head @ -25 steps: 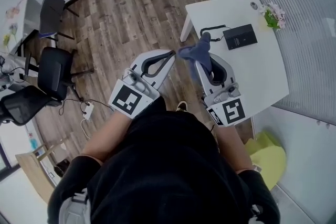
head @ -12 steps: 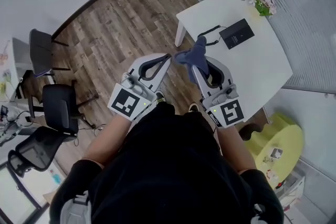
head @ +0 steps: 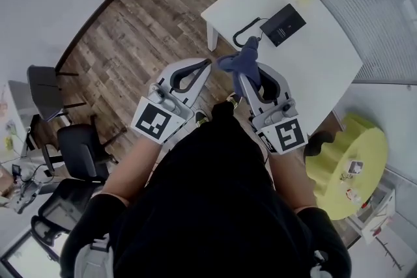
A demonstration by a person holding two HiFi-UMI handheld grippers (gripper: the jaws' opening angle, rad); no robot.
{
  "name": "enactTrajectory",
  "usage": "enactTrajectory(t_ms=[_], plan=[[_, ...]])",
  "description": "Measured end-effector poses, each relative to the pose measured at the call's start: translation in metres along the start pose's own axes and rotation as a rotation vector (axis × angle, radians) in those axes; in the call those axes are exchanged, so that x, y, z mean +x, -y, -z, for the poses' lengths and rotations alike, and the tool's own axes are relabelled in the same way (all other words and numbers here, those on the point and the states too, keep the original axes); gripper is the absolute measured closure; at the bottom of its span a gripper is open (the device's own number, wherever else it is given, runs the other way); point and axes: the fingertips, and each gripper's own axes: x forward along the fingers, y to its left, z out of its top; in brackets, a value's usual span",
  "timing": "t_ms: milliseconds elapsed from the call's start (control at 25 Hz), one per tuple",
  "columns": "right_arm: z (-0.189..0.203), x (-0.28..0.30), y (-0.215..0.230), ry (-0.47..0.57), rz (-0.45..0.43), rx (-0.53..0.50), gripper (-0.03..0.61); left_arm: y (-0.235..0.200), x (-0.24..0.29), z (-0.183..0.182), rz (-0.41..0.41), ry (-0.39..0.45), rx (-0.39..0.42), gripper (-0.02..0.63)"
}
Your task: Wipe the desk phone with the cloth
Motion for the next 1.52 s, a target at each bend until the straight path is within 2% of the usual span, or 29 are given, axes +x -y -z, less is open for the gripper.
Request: enactTrajectory(t_ms=[160,880,1520], plan=[[0.006,-0.001,0.026,0.003,0.031,0.012,0.482,-0.003,0.030,0.003,0.050,-0.003,0.017,0.603],[0.006,0.018,0.154,0.009,0.133,0.034,0.482,-0.031,0.162,-0.007,0.136,-0.026,0.026,0.603],[0.010,-0.013,0.247,0.019,0.236,0.046,0.482,-0.011,0.257,-0.002,0.200,-0.053,0.038,0.603]])
